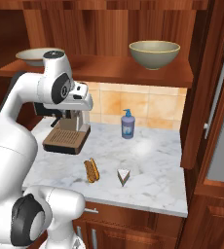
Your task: Pick both bowls and place them on the counter. Then place the hotdog bun in one bowl and place the cake in the other bowl.
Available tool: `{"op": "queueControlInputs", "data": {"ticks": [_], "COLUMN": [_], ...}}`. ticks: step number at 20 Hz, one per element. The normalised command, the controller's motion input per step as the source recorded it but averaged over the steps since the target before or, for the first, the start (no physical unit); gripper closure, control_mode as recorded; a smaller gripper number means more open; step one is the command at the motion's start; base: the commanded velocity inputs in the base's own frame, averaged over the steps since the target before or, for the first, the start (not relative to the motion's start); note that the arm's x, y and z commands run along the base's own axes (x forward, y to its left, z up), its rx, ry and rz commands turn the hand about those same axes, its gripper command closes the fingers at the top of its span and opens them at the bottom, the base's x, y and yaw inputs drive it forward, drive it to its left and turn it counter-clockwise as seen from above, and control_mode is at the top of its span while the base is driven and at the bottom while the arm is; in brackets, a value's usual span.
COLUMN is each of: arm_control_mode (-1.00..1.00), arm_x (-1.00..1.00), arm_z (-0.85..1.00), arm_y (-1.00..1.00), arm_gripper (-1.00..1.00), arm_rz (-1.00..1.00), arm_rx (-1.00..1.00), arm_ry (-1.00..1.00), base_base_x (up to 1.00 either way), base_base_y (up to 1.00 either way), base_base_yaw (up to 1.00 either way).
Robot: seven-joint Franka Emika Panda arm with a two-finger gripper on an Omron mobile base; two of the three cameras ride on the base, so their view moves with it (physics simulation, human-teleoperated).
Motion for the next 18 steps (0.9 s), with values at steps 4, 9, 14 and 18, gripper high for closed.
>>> {"op": "queueControlInputs", "data": {"ticks": [4,9,14,18], "arm_control_mode": [-1.0,-1.0,-1.0,-1.0], "arm_x": [-0.04,-0.18,-0.17,-0.11], "arm_z": [0.0,0.0,0.18,0.2], "arm_y": [0.0,0.0,0.04,0.12], "arm_gripper": [-1.0,-1.0,-1.0,-1.0], "arm_rz": [0.0,0.0,0.0,0.0], "arm_rx": [0.0,0.0,0.12,0.18], "arm_ry": [0.0,-0.09,0.0,0.04], "base_base_x": [0.0,0.0,0.0,0.0], "base_base_y": [0.0,0.0,0.0,0.0], "base_base_yaw": [0.0,0.0,0.0,0.0]}}
